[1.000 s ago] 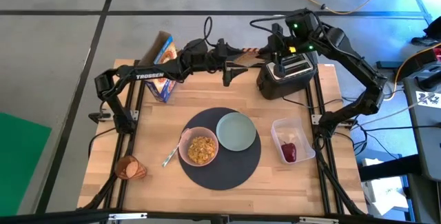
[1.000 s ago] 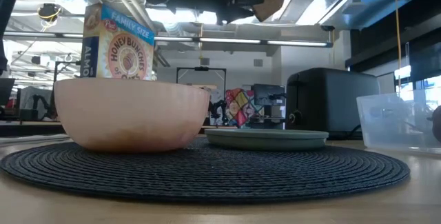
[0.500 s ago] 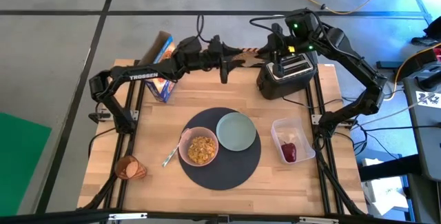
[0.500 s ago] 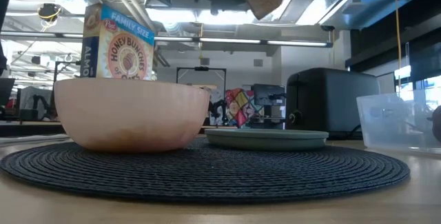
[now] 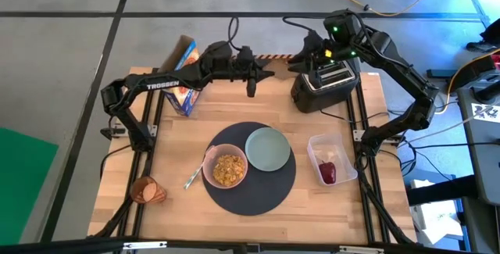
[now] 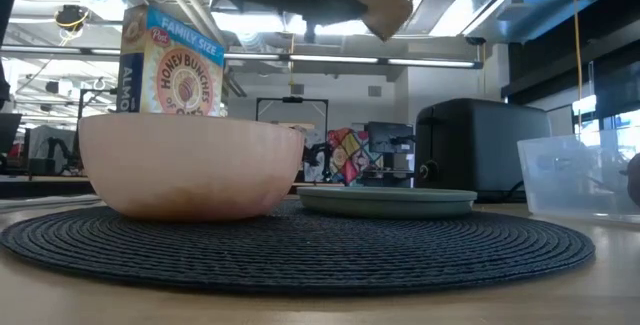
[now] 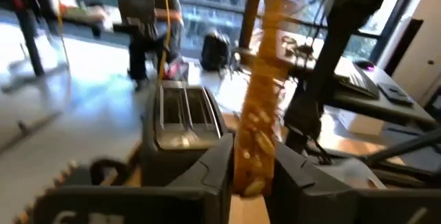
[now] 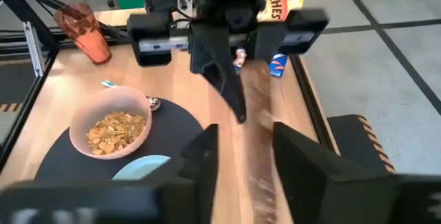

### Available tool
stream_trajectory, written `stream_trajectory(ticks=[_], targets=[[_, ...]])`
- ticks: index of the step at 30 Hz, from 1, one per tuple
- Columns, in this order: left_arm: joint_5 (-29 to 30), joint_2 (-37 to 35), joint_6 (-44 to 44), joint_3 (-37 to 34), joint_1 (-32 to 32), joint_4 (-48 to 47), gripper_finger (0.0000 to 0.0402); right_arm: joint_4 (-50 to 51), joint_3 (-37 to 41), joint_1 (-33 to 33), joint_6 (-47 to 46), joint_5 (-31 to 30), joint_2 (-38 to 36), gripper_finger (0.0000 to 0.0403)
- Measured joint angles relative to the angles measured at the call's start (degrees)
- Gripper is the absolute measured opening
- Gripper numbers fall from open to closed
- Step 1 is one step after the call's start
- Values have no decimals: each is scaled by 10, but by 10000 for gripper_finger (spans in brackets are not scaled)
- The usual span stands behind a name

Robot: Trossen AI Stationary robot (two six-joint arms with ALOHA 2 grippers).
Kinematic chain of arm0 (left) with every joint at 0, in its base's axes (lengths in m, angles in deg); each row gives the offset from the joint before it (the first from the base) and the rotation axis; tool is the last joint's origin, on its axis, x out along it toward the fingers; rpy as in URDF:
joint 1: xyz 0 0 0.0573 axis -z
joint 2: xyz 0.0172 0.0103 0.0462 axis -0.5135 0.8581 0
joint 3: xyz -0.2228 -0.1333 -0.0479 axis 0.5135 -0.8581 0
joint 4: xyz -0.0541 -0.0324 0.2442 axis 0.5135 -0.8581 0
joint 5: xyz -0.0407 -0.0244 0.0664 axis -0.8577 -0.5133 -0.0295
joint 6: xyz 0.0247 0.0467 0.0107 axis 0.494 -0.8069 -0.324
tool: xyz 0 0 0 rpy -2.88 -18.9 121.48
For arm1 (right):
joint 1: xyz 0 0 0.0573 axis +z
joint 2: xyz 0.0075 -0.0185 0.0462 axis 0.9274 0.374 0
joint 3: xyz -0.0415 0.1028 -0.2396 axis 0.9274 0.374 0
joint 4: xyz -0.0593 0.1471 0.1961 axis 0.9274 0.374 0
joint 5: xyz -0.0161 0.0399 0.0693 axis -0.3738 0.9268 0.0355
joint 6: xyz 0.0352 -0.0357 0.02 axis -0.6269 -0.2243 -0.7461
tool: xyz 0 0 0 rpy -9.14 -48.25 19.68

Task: Arrange a breakfast setting
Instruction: Put the toasted bread from the toaster on the blue plate

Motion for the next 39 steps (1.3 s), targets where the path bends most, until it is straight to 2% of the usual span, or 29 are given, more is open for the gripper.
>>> stream_trajectory(ticks=[3,6,10,12,15,20,23,30,34,39], targets=[[-17,0,14,0,0,-30,41,-1,0,0,-9,-1,0,174],[-25,0,19,0,0,-79,34,-3,0,0,-27,-34,0,206],[-63,0,21,0,4,-185,33,15,0,-9,-58,-99,0,226],[-85,5,20,0,8,-245,34,21,7,-20,-83,-108,0,229],[-98,7,10,-8,17,-309,33,21,41,-34,-117,-101,0,229],[-123,6,6,-43,35,-312,32,-9,104,-41,-152,-74,0,230],[-116,8,6,-69,47,-301,31,-40,126,-41,-168,-49,1,230],[-113,11,35,-102,62,-298,31,-101,132,-41,-172,-6,-1,230],[-114,12,59,-107,79,-302,31,-109,132,-41,-145,41,-2,230],[-93,11,96,-106,106,-304,30,-132,132,-32,-125,54,-2,230]])
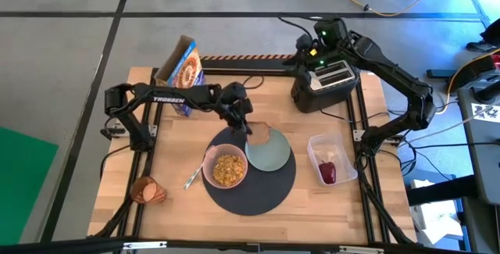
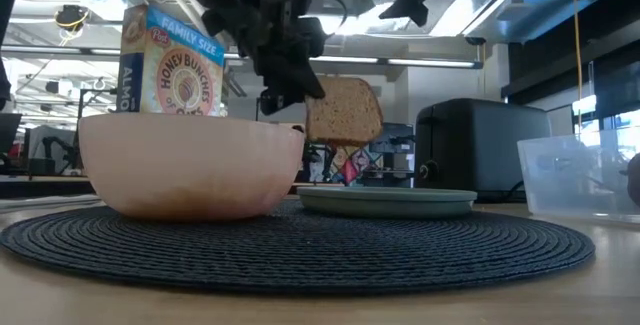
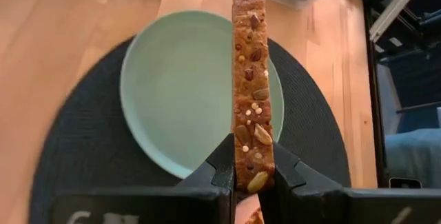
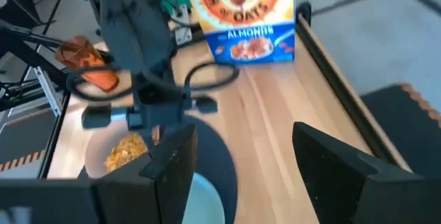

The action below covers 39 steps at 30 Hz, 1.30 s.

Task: Arrange a breakfast setting
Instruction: Put the toasted bread from the toaster on the blue plate

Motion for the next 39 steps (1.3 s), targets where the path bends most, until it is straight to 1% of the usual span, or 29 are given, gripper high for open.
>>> stream_trajectory(ticks=[2,4,6,7,8,12,14,19,24,27,30,32,35,37,39], targets=[[1,0,11,0,10,-2,30,-24,0,0,-19,1,-2,230],[-1,0,13,0,21,-9,30,-44,0,13,-63,0,-8,230],[0,0,9,0,29,-19,30,-50,0,32,-93,-25,-17,230],[0,0,4,0,32,-25,30,-46,0,46,-100,-52,-22,230],[1,0,-1,0,33,-31,30,-41,0,63,-111,-92,-27,230],[6,0,-3,0,41,-50,30,12,0,144,-191,-290,-40,225],[6,0,-7,0,51,-49,30,43,0,190,-235,-367,-46,216],[19,0,-16,0,67,-35,30,96,0,297,-325,-500,-64,184],[19,0,37,0,64,9,30,156,0,363,-382,-626,-93,167],[20,3,60,1,58,38,30,185,0,384,-393,-668,-115,166],[36,12,85,1,48,52,30,210,0,402,-394,-681,-138,166],[47,19,99,1,40,64,30,206,7,415,-395,-685,-156,166],[46,21,116,1,24,60,30,196,47,437,-398,-685,-184,166],[50,21,117,1,19,64,30,191,89,444,-407,-685,-203,166],[55,21,126,1,19,59,30,167,138,446,-409,-677,-221,166]])
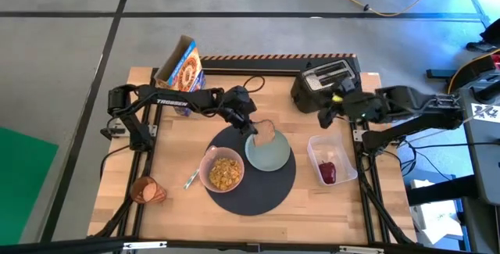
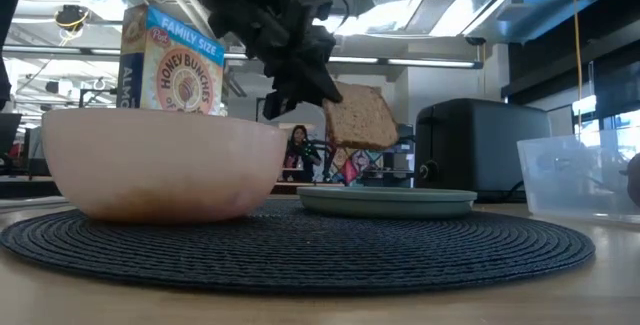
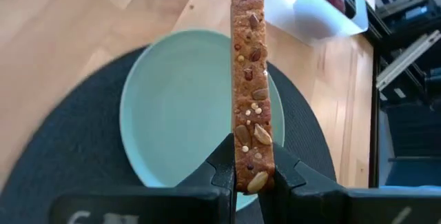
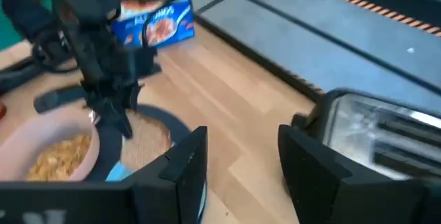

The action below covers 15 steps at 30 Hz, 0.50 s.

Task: Arrange a breakfast setting
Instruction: Put the toasted bread from the toaster on the blue plate

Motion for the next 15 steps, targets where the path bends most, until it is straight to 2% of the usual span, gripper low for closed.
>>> stream_trajectory(ticks=[6,11,15], targets=[[26,6,38,0,9,1,30,-102,118,-1,20,96,-30,166],[43,24,54,1,24,2,30,-154,135,-1,47,87,-43,166],[13,50,53,0,26,-4,30,-184,135,-1,45,72,-50,166]])
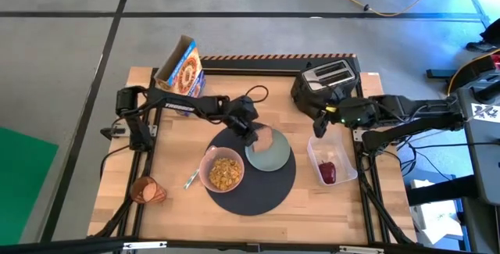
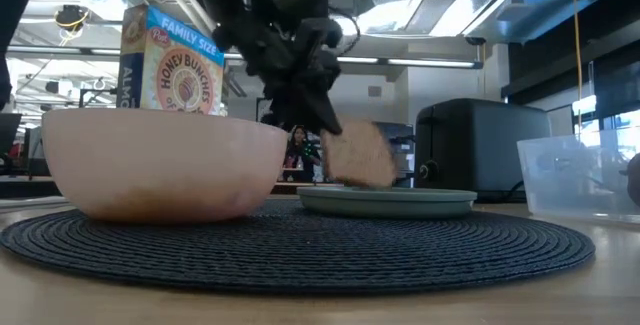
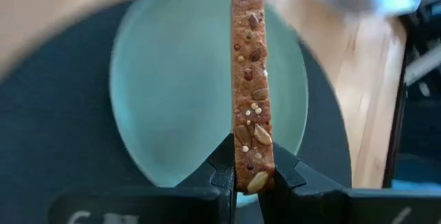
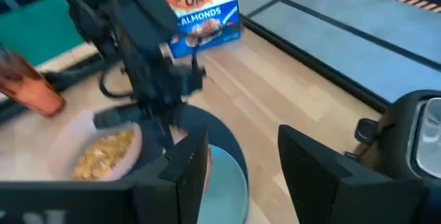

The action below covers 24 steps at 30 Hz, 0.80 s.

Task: Arrange a breakfast setting
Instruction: Put the toasted bread from the toaster on the blue plate

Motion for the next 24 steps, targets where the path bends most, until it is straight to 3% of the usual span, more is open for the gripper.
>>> stream_trajectory(ticks=[8,14,19,24], targets=[[-28,28,-27,0,-5,-9,38,-25,0,1,-61,6,4,166],[-9,28,-44,0,-8,-10,100,-15,0,0,-62,20,9,169],[-13,20,-45,0,-12,-40,154,75,0,0,-89,26,17,202],[-6,-4,-64,0,-13,-73,179,158,0,0,-162,59,24,248]])
